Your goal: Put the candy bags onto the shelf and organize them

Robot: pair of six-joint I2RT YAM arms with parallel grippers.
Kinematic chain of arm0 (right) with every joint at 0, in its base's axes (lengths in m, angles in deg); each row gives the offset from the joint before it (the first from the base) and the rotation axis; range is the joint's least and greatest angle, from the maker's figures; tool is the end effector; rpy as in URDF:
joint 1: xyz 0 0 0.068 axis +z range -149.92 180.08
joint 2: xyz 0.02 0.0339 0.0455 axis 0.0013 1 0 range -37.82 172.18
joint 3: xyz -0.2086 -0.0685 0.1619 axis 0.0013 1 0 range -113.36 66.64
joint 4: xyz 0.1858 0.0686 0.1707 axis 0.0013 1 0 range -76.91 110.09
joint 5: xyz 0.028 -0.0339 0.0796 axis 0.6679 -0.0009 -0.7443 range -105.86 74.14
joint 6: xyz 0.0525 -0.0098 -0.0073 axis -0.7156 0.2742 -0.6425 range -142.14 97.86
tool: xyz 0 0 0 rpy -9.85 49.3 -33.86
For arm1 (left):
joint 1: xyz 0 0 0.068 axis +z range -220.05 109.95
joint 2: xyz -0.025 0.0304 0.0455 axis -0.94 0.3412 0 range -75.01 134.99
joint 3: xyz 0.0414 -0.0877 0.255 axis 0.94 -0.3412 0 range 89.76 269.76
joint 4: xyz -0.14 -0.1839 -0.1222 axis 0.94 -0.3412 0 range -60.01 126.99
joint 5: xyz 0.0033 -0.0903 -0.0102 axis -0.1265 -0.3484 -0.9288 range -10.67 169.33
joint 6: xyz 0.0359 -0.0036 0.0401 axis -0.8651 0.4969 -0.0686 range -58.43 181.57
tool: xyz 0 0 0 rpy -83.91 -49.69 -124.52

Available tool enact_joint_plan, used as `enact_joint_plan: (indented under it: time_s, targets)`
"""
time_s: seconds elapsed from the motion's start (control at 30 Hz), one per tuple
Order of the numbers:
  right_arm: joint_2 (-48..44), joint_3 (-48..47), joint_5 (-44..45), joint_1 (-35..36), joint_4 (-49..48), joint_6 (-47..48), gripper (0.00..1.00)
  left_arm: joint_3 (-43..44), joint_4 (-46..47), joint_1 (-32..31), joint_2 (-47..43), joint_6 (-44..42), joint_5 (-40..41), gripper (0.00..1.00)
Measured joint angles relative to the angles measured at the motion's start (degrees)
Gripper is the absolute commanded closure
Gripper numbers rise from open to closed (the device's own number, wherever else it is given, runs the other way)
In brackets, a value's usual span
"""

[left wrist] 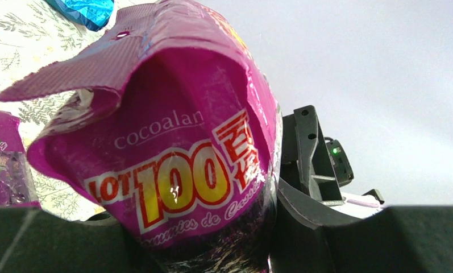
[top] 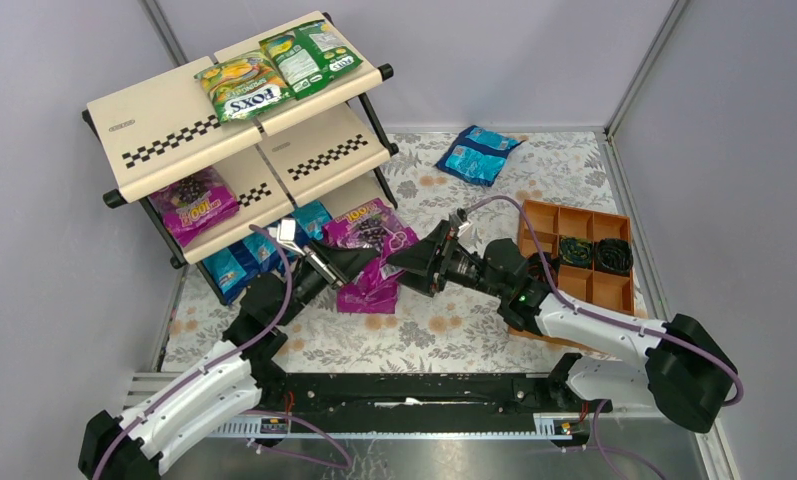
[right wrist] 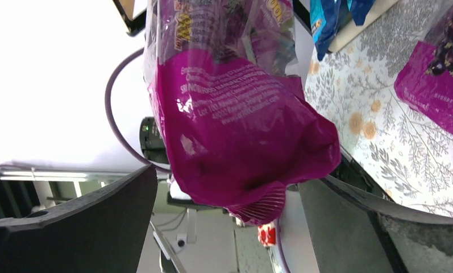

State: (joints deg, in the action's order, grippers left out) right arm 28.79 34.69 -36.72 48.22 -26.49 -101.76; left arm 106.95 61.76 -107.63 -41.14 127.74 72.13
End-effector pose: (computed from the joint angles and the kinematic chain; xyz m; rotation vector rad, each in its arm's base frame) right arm 0.1624 0.2005 0.2751 0.1445 1.8810 1.9598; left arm 0.1248 -0.1017 0.2631 -0.2880 1.6086 -1.5409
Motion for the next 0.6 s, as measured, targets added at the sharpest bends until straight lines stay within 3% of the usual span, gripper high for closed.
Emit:
enact_joint_plan:
  time_s: [0.27,0.37,0.47,0.6]
  targets:
    - [3.6,1.8,9.6,1.6,-6.8,-3.4,0.01,-0.9,4.3,0.0,1.4,1.7,1.4,0.47]
    - [5.8,1.9,11.4,1.6,-9.5,-4.4,0.09,-0.9,5.3,0.0,2.3,2.1,1.4,0.47]
    - [7.8,1.8,12.5,1.7,-12.0,-5.1,0.26,-1.0,5.5,0.0,2.8,2.6,1.4,0.47]
    - [10.0,1.8,13.0,1.7,-15.5,-6.4,0.38,-1.7,5.8,0.1,2.6,2.7,1.9,0.43]
